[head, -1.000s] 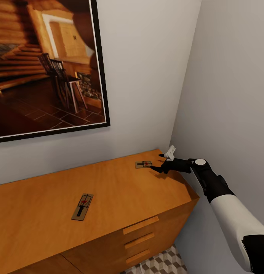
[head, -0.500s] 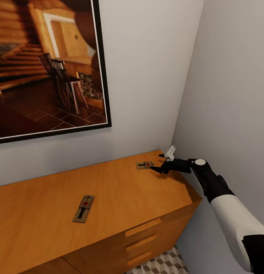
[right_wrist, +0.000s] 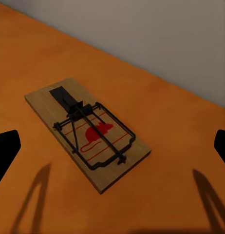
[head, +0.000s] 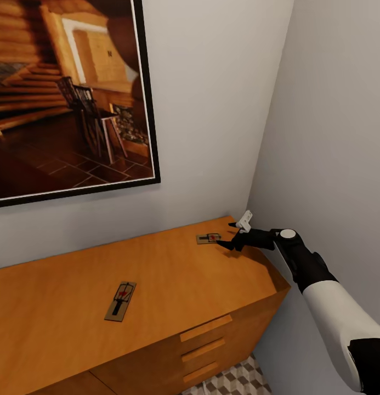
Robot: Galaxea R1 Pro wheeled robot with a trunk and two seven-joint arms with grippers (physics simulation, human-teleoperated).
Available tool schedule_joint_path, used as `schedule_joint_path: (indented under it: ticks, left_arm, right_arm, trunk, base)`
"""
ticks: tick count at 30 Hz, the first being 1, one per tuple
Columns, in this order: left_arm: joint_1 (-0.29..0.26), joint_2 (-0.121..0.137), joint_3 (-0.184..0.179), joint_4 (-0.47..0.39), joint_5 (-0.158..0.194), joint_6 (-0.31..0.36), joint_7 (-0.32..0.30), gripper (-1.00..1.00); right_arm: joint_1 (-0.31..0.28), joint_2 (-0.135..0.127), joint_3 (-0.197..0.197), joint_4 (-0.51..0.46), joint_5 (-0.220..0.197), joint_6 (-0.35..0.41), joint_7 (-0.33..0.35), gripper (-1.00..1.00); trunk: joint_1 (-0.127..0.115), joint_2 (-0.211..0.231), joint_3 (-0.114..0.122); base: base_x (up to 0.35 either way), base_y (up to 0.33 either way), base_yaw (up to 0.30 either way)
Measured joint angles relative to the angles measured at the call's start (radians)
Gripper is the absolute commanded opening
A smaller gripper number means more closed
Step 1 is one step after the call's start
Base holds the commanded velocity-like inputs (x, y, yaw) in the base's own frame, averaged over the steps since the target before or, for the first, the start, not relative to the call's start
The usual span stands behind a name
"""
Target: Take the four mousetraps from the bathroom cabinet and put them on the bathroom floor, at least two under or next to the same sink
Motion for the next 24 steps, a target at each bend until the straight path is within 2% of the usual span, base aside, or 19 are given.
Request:
schedule_joint_path:
  ticks: [11,24]
  left_arm:
    - [0.0,0.0,0.0,0.0,0.0,0.0,-0.001,1.0]
    - [0.001,0.0,0.0,0.0,0.0,0.0,-0.001,1.0]
  right_arm:
    - [0.0,0.0,0.001,0.0,0.001,0.0,0.0,1.0]
    - [0.0,0.0,0.001,0.0,0.025,0.0,0.004,1.0]
  trunk:
    - [0.0,0.0,0.0]
    - [0.0,0.0,0.0]
  base:
    - [0.039,0.037,0.0]
    - [0.001,0.001,0.0]
